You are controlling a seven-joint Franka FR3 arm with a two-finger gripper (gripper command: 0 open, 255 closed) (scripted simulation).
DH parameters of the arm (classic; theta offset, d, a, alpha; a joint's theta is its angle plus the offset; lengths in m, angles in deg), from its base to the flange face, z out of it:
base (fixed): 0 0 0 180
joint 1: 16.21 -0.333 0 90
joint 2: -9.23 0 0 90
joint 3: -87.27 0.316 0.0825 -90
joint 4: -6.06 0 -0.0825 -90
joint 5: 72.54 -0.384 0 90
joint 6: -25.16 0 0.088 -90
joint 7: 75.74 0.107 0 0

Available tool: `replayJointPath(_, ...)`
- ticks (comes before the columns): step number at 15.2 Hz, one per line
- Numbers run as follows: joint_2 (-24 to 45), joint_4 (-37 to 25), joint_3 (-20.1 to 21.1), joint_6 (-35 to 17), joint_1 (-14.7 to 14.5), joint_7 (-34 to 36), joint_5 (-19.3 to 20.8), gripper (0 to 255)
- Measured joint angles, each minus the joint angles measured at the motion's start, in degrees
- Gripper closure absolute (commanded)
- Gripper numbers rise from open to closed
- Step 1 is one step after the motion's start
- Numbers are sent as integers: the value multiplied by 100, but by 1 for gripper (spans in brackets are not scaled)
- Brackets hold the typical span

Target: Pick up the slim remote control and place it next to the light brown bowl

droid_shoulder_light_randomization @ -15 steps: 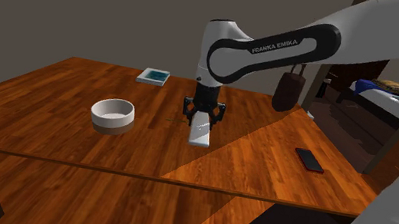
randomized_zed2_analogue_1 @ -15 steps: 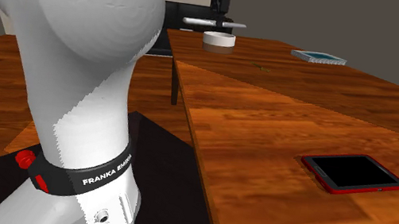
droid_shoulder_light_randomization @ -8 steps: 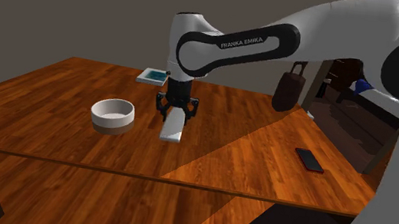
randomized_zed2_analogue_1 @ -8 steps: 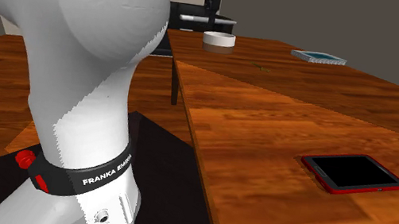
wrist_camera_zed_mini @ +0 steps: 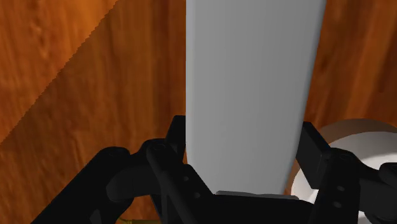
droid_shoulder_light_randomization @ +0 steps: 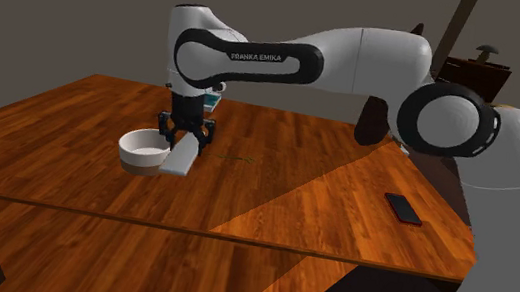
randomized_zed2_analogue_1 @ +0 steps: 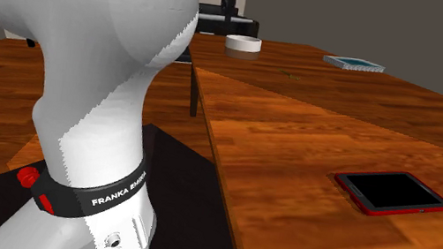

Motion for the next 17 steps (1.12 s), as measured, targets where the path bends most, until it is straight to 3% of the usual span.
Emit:
replayJointPath(3, 424, -540, -54, 124, -192, 48, 98, 255)
replayJointPath(17, 566, 321, -99, -851, -101, 160, 175, 255)
